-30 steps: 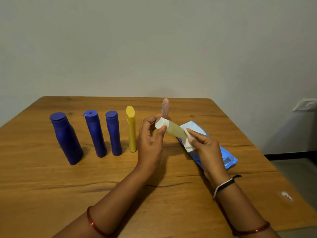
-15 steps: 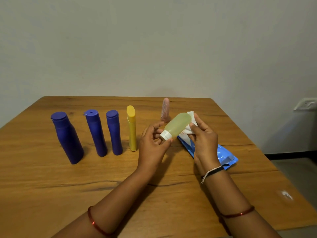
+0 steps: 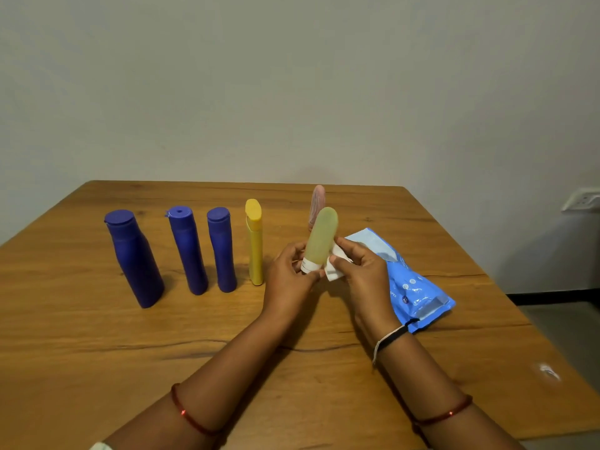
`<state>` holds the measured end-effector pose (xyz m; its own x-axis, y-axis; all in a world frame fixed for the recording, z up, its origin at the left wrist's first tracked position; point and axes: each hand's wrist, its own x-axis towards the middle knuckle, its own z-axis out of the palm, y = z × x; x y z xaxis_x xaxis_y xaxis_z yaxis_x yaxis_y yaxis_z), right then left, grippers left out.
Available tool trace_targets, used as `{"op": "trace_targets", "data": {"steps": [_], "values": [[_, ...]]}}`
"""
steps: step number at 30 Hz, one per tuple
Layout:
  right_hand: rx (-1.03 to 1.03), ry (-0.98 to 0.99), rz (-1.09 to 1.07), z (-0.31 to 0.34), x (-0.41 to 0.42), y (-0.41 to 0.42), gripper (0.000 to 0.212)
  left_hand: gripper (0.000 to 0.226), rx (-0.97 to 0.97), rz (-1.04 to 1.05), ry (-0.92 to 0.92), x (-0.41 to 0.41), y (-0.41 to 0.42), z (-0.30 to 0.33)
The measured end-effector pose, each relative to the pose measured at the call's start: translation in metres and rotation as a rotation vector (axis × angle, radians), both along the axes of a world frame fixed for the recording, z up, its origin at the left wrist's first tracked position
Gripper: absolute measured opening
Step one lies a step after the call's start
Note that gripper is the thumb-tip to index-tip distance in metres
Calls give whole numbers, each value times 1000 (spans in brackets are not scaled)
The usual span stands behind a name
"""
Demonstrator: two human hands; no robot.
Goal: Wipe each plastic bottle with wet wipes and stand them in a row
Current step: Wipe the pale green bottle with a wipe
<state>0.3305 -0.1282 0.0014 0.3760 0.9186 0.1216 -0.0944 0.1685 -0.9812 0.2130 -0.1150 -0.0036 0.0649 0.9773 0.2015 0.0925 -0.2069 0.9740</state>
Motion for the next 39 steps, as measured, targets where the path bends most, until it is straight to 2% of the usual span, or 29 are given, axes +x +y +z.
{"op": "trace_targets", "data": {"steps": [8, 12, 19, 26, 35, 39], "values": [[-47, -50, 177, -4, -1, 14, 46, 53, -49, 109, 77, -3, 7, -10], [-45, -94, 190, -7, -5, 19, 46, 69, -74, 225, 153, -2, 10, -16], [-29, -178, 190, -9, -8, 20, 43, 77, -76, 308, 332, 3, 9, -17], [-20, -233, 164, -10, -7, 20, 43, 91, -77, 324, 426, 3, 5, -13], [-20, -241, 102, -17, -1, 23, 42, 102, -50, 203, 482, 1, -7, -13], [-12, -224, 48, -16, 4, 26, 40, 103, 101, 165, 558, -1, -22, -5]]}}
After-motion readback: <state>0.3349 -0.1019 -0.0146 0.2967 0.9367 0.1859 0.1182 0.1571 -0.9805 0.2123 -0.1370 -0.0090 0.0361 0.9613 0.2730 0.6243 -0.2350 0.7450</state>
